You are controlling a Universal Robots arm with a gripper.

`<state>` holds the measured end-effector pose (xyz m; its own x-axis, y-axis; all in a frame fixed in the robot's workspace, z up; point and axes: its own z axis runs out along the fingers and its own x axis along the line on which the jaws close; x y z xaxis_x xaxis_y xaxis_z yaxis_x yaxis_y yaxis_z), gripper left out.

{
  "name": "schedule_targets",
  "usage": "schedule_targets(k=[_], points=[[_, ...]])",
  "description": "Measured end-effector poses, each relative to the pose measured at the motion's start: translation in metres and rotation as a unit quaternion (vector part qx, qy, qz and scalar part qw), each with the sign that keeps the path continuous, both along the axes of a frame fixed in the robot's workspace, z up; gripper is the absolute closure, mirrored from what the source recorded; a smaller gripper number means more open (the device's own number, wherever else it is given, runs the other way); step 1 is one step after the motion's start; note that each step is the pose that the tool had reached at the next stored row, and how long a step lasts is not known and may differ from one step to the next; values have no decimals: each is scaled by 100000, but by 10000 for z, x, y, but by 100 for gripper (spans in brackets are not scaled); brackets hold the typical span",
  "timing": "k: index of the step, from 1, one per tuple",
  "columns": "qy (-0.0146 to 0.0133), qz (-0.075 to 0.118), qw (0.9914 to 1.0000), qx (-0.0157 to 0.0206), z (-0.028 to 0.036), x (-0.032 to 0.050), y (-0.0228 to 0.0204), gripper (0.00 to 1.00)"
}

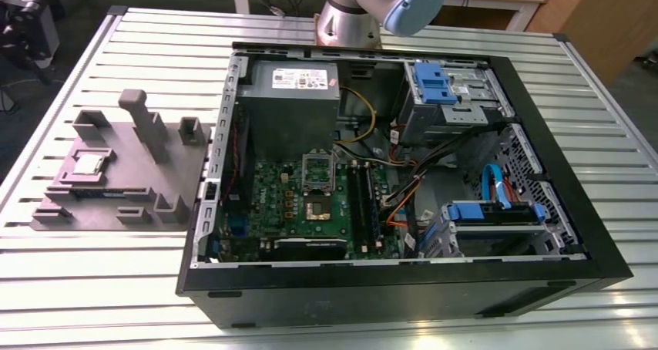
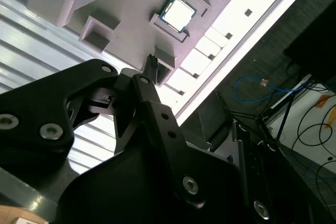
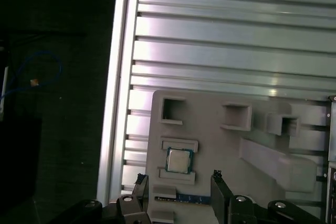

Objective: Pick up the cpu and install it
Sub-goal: 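Pick up the cpu and move it towards the insertion slot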

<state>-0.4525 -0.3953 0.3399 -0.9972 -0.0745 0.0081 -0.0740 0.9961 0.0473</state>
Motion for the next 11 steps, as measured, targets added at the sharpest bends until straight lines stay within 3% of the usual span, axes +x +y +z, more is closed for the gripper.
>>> schedule_targets(k=[5,11], points=[[4,2643,99965,-1,-25,0,-2,41],[-4,2704,99963,5,-33,0,-2,41]])
